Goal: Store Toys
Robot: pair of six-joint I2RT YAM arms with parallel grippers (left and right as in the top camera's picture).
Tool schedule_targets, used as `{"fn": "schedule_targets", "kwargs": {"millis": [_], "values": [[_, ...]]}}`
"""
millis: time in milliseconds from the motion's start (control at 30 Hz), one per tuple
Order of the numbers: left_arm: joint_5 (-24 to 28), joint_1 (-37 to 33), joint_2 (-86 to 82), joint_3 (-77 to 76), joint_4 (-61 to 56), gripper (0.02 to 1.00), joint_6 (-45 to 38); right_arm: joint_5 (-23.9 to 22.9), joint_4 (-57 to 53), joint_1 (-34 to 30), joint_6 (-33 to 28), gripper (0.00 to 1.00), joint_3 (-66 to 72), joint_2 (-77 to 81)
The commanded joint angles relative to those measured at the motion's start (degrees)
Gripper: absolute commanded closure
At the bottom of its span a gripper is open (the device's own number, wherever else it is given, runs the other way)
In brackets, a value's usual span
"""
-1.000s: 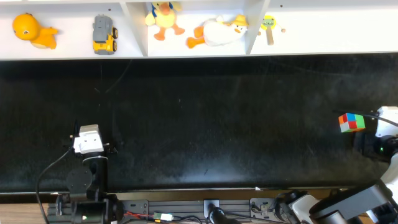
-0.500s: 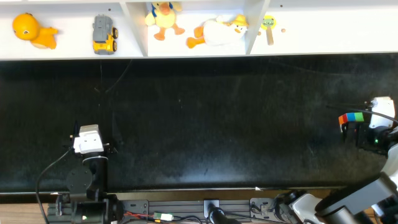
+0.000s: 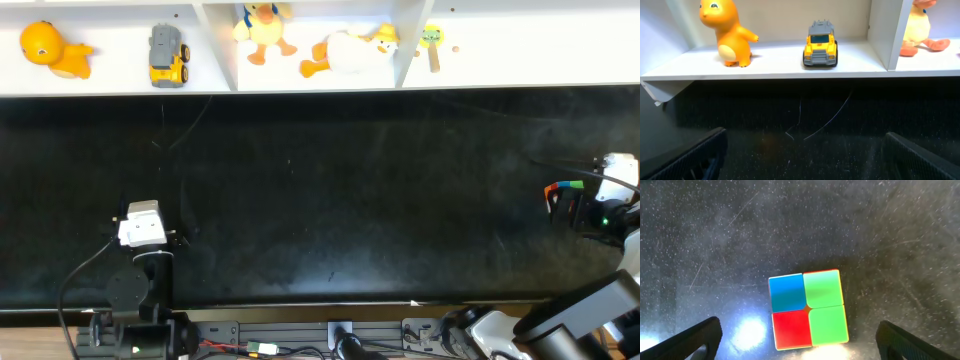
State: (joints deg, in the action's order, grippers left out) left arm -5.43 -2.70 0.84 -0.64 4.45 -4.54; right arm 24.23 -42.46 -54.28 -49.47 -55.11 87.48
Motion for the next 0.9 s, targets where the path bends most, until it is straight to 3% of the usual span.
{"fn": "schedule_targets", "kwargs": {"millis": [33, 400, 533, 567, 600, 733, 833, 900], "values": [[-0.68, 0.20, -0.68, 0.20, -0.04, 0.020, -0.59, 0.07, 0.15, 0.79, 1.68, 0.003, -1.31, 1.68], [-0.68, 0.20, -0.68, 0.20, -0.04, 0.020, -0.59, -2.25, 0.46, 3.32, 1.70, 0.007, -1.29, 3.28], [-0.68, 0.20, -0.68, 0.20, -0.04, 0.020, -0.59, -4.79, 0.92, 3.72, 1.68, 0.174, -1.29, 3.28], [-0.68, 0.20, -0.68, 0.20, -0.04, 0.020, -0.59, -5.97, 0.94, 3.72, 1.66, 0.389, -1.29, 3.28], [-0.68, 0.20, -0.68, 0.20, -0.04, 0.020, -0.59, -6.43, 0.92, 3.72, 1.64, 0.435, -1.29, 3.28], [-0.66, 0.20, -0.68, 0.20, -0.04, 0.020, -0.59, -7.93, 0.85, 3.69, 1.44, 0.446, -1.29, 3.28], [-0.66, 0.20, -0.68, 0.20, -0.04, 0.020, -0.59, -8.04, 0.72, 3.69, 1.46, 0.544, -1.29, 3.28], [-0.68, 0.20, -0.68, 0.20, -0.04, 0.020, -0.59, -8.20, 0.74, 3.72, 1.46, 0.553, -1.29, 3.28]]}}
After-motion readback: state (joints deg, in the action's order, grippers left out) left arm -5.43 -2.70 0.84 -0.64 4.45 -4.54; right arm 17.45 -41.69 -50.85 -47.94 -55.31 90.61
